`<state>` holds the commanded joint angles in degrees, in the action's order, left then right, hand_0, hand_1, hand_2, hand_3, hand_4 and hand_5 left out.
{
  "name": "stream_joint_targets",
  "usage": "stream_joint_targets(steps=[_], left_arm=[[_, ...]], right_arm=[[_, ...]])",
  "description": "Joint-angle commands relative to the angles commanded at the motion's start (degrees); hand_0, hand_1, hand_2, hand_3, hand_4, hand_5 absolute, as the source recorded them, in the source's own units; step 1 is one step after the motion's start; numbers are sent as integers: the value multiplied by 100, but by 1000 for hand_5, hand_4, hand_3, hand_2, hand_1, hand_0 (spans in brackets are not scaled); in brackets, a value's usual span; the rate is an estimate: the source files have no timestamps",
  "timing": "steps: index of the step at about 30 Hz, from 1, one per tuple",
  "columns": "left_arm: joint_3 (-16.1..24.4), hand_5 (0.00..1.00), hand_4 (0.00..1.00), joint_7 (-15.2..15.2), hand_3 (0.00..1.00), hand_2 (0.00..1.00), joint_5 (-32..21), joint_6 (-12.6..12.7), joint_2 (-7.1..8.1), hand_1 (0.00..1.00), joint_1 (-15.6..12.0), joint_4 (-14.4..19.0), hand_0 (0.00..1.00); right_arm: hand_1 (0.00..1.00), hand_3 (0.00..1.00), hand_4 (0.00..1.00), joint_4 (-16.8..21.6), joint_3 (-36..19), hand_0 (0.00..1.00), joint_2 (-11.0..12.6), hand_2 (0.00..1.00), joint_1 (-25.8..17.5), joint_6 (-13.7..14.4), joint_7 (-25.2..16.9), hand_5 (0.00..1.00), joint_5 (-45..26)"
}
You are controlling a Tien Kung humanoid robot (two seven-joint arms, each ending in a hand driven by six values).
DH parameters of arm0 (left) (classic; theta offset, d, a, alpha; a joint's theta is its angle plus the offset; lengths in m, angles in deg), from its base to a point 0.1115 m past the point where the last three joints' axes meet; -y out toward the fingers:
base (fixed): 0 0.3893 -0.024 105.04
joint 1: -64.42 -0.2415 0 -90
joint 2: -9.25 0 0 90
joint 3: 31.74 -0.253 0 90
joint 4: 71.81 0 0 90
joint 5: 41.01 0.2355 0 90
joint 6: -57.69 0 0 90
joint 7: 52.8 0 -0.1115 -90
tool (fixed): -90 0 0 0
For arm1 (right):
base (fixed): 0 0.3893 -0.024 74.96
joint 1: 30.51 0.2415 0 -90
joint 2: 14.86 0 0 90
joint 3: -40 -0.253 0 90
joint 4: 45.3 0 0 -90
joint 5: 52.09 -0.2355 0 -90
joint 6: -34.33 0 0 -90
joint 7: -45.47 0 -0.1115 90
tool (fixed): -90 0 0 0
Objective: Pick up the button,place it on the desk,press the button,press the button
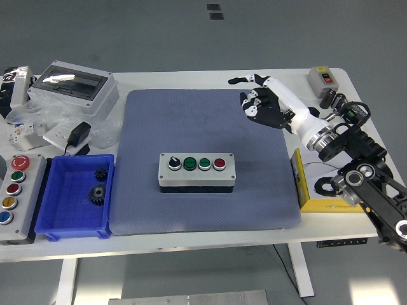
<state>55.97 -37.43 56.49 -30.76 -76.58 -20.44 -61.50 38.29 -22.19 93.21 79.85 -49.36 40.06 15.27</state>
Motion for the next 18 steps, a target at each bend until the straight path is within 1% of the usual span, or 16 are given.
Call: stream_joint_targets(steps=[2,4,5,7,10,11,16,17,18], left_arm=[[28,137,627,-9,590,515,24,8,7,509,-19,0,616],[50,137,627,-14,590,515,48,12,13,509,-36,0,616],[57,138,627,-18,590,515,58,13,16,509,-44,0,616],[71,138,627,-26,590,515,84,12,21,509,-56,0,616],[71,138,627,-43,590,515,97,9,29,509,-63,0,616],[72,139,627,-48,590,515,103,8,31,510,-65,0,616],[100,139,627,-72,590,515,161,3,64,510,-62,0,616],[105,145,628,-76,591,521,169,2,73,510,-59,0,616],[112,145,628,-82,591,521,177,2,83,510,-55,0,616]], right_arm=[[149,733,278,-237,-276,12,-245,255,-268,375,-432,101,-322],[149,733,278,-341,-467,12,-373,255,-486,665,-780,101,-570],[320,722,521,-376,-529,141,-416,463,-589,797,-940,240,-688],[320,722,521,-431,-610,141,-469,463,-739,985,-1212,240,-878],[320,722,521,-478,-691,141,-498,463,-860,999,-1443,240,-1055],[539,657,636,-486,-712,392,-500,579,-883,978,-1464,380,-1093],[539,657,636,-449,-833,392,-477,579,-1004,846,-1498,380,-1217],[613,654,648,-433,-849,511,-470,628,-1027,833,-1502,422,-1227],[613,654,648,-410,-863,511,-463,628,-1055,819,-1506,422,-1232]])
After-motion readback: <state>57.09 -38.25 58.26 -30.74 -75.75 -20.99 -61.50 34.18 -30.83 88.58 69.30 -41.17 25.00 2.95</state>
